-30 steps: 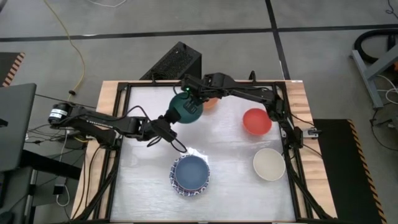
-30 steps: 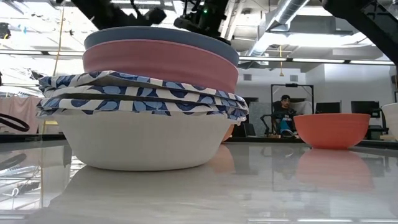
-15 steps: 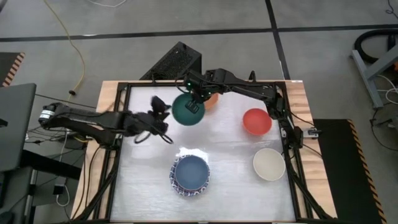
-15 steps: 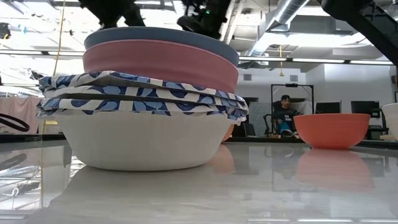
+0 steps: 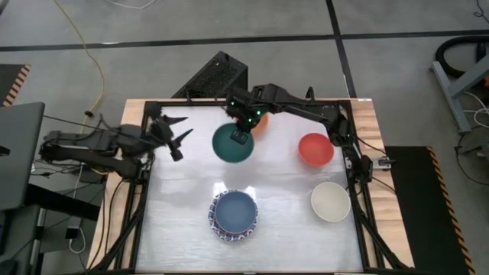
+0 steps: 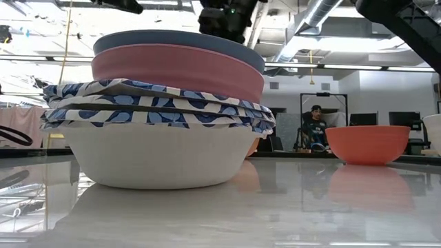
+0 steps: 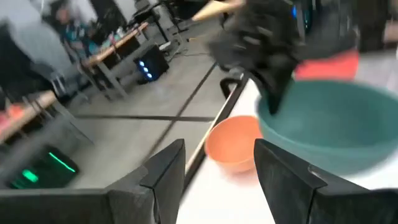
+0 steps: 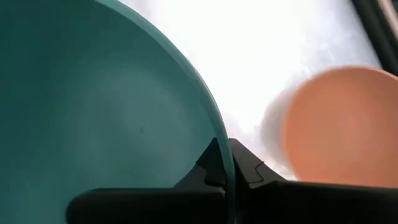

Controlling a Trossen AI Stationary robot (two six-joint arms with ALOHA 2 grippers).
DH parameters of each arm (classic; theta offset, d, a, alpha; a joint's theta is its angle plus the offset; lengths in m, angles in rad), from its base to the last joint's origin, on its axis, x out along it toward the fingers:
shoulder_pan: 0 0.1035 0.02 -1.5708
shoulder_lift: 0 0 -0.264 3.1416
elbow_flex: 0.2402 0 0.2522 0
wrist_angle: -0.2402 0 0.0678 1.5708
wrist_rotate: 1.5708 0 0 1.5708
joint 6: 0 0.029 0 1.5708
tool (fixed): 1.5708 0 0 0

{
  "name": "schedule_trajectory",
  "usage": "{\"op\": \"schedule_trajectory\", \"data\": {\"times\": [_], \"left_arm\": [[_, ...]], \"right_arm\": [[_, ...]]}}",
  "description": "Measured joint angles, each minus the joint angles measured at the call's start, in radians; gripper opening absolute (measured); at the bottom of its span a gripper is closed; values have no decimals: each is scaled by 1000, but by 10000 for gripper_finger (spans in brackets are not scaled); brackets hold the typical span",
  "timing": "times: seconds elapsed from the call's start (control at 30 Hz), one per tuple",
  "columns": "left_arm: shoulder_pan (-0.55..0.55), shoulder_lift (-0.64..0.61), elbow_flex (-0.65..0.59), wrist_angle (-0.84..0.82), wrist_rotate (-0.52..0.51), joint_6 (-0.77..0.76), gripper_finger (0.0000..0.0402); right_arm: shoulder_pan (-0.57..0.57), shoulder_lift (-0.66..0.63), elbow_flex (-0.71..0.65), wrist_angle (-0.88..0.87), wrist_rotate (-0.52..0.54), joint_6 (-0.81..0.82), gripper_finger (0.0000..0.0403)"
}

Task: Nest bowls inside each other
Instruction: Stack the green bowl into the blue bowl

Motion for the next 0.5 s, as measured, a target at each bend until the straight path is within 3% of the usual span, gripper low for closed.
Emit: {"op": "schedule_trajectory", "data": {"times": [0.27,0.5], "left_arm": [[0,-109,-1,-33,26,-361,181],[0,-137,-1,-32,63,-435,181]], "right_arm": [[128,0,0,2,-26,-93,10],[238,0,0,8,-51,-218,10]]}}
